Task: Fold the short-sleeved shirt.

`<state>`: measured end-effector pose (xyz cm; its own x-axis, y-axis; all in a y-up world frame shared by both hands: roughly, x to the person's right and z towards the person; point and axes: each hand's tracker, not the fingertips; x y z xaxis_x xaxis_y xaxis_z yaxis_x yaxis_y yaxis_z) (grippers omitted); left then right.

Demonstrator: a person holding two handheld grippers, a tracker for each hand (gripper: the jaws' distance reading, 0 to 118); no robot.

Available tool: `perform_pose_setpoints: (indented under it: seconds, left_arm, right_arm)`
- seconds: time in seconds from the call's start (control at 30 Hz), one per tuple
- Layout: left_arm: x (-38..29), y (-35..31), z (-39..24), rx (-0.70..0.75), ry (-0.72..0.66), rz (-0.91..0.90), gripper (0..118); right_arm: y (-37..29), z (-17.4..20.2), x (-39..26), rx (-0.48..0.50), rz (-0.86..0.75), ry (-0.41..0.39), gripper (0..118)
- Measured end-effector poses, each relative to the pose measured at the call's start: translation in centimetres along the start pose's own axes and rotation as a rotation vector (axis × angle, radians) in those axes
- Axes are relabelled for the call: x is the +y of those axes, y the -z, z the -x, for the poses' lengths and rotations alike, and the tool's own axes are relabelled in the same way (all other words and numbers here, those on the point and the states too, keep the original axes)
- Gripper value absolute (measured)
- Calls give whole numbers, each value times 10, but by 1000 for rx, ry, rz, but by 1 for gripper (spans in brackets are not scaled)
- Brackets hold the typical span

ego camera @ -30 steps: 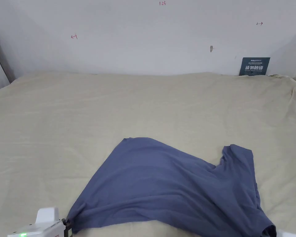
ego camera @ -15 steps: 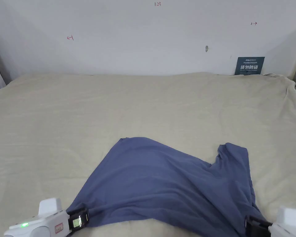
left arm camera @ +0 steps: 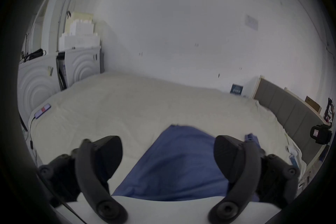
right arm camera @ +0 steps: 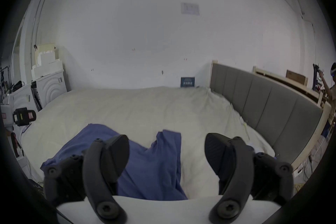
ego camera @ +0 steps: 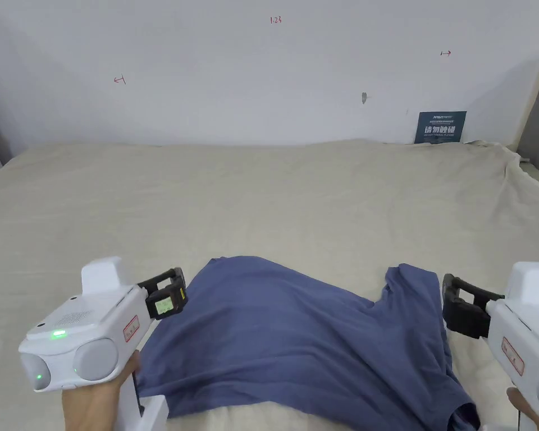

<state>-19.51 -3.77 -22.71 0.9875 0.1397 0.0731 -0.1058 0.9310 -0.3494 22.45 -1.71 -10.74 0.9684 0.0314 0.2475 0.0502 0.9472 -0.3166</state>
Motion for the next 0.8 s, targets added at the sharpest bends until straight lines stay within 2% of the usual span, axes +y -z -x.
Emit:
perform_pose_setpoints:
  seconds: [0.03,0.07,0.1,0.13,0.17,0.23,0.27,0.3,0.53,0.8]
  left_arm:
    - [1,-2,-4,-9,20,-32,79]
    - [1,-5,-7,-17,36,-63,59]
    - [-1,-6,-11,-11,53,-92,53]
    - [-2,-7,-14,-14,69,-108,47]
    - [-5,-8,-15,-31,72,-118,36]
    - [-9,-8,-17,-51,68,-119,10]
    - [-10,-7,-17,-59,63,-120,0]
    - [-12,-6,-16,-69,64,-119,0]
    - [-6,26,-17,-106,82,-30,0]
    - [25,129,-21,-169,115,163,0]
  right_arm:
    - [-2,2,2,-2,-20,-7,65]
    - [-4,3,5,-3,-39,-13,47]
    - [-3,3,4,-6,-55,-19,47]
    - [-4,4,5,-12,-67,-24,42]
    - [-5,6,6,-13,-80,-30,33]
    - [-5,8,5,-18,-103,-36,5]
    - [-6,8,5,-4,-110,-35,3]
    - [-6,8,5,10,-116,-33,0]
    - [11,6,4,8,-101,-24,0]
    - [54,0,3,1,-54,-19,0]
